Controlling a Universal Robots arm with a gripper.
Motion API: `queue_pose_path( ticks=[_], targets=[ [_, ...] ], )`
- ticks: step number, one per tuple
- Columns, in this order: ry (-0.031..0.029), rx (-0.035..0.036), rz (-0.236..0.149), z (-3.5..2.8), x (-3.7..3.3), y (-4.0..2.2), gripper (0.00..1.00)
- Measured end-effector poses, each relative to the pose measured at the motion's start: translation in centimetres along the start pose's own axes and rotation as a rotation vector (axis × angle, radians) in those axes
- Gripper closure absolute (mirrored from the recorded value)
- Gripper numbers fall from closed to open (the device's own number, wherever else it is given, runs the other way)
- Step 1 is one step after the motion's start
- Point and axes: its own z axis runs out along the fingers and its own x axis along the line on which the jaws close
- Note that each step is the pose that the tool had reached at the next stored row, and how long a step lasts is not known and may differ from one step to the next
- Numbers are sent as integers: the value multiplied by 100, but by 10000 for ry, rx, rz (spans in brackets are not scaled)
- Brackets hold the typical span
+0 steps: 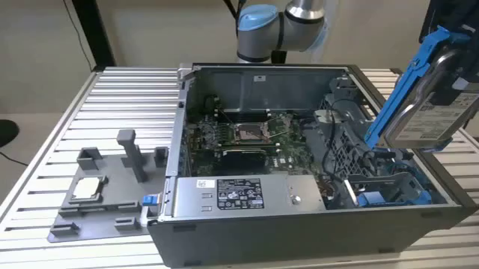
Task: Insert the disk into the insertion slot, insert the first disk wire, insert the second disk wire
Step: 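Insert the disk into the insertion slot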
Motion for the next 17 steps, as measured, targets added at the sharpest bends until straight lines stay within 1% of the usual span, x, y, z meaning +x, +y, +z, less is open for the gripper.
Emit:
queue_pose_path(
  ticks=[6, 9, 11, 12, 14, 17],
  targets=[
    [0, 0, 0, 0, 0, 0, 100],
    [-19, 0, 0, 1, 0, 0, 100],
    [-62, -1, -2, 4, 4, 0, 100],
    [-72, -1, -2, 10, 5, 0, 100],
    [-70, -1, -3, 23, 5, -1, 100],
    [-76, -2, -12, 66, 12, -10, 100]
  ],
)
